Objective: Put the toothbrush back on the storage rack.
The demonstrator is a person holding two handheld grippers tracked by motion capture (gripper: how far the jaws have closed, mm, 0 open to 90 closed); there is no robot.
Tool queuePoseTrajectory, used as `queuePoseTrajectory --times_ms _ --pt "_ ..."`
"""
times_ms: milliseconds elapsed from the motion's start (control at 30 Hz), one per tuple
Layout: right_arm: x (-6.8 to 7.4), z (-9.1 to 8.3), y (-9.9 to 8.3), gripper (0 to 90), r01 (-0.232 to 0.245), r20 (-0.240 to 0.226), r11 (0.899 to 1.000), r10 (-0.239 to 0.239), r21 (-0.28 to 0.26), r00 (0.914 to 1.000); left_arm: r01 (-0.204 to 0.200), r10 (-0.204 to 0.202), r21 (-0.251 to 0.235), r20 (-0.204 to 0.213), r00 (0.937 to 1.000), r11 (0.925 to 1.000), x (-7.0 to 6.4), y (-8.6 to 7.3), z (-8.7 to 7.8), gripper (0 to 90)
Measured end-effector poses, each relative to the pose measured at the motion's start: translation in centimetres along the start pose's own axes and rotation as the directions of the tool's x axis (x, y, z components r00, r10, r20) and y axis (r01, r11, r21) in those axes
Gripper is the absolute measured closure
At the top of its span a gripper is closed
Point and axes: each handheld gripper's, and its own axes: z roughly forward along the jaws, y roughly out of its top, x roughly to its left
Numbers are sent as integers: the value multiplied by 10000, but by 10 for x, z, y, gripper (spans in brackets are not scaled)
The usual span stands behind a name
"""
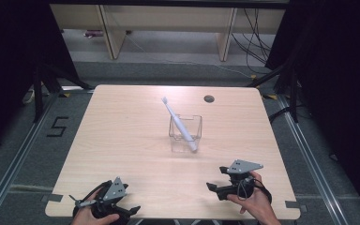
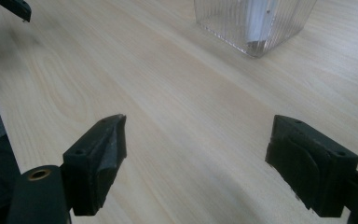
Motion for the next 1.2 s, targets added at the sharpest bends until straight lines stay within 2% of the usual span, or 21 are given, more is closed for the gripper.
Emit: queuePoseTrajectory --times_ms 67,100,133,233,267,300,433,467,500,533,600,667,833,867,900,1000,1067,1100,1133,1200 --pt "2 -1 -2 197 -283 142 9996 282 93 9995 8 -8 -5 13 10000 10000 0 0 0 148" --pt "0 -2 -3 196 -88 195 9999 86 94 9998 6 -6 5 24 10000 10000 0 0 0 147" --pt "1 -2 -4 196 -331 118 9994 330 77 9994 8 -8 -2 12 10000 10000 0 0 0 148" --pt "0 -4 -6 192 -246 61 9996 245 141 9997 21 -21 -1 16 10000 10000 0 0 0 147" --pt "0 -5 -7 190 -127 243 9999 124 112 9996 11 -11 7 16 10000 10000 0 0 0 147" --pt "0 -5 -7 189 -232 113 9997 231 110 9997 21 -21 6 18 10000 10000 0 0 0 148" --pt "0 -7 -10 181 -335 141 9993 333 143 9993 27 -27 10 15 10000 10000 0 0 0 148" --pt "-1 -7 -11 180 -309 -129 9994 311 162 9994 20 -20 22 18 10000 10000 0 0 0 148" --pt "-2 -7 -11 178 -255 -135 9996 257 158 9996 16 -16 27 20 10000 10000 0 0 1 148" --pt "0 -9 -13 177 -251 165 9996 249 126 9996 16 -16 27 21 10000 10000 0 0 1 148" --pt "1 -9 -14 176 -360 62 9992 359 198 9993 19 -19 24 19 10000 10000 0 0 1 147" --pt "0 -10 -16 175 -256 -108 9993 259 287 9996 14 -14 29 13 10000 10000 0 0 1 147" --pt "3 -15 -20 169 -155 304 9995 146 282 9994 9 -9 36 -1 10000 10000 0 0 1 148" --pt "6 -16 -21 165 -512 259 9980 502 365 9984 20 -20 19 8 10000 10000 0 0 0 147" --pt "4 -15 -21 166 -204 224 9991 196 359 9996 17 -17 15 6 10000 10000 0 0 0 148" --pt "4 -16 -22 166 -175 -35 9987 177 481 9998 11 -11 22 3 10000 10000 0 0 0 148" --pt "5 -18 -24 166 -98 214 9991 89 409 9997 8 -8 21 3 10000 10000 0 0 0 148" --pt "6 -18 -24 166 -238 209 9987 229 440 9995 9 -9 20 1 10000 10000 0 0 0 147" --pt "6 -19 -25 166 -76 200 9987 66 511 9998 14 -14 20 1 10000 10000 0 0 0 147" --pt "8 -20 -26 165 -161 349 9978 139 640 9993 9 -9 18 -2 10000 10000 0 0 0 147"
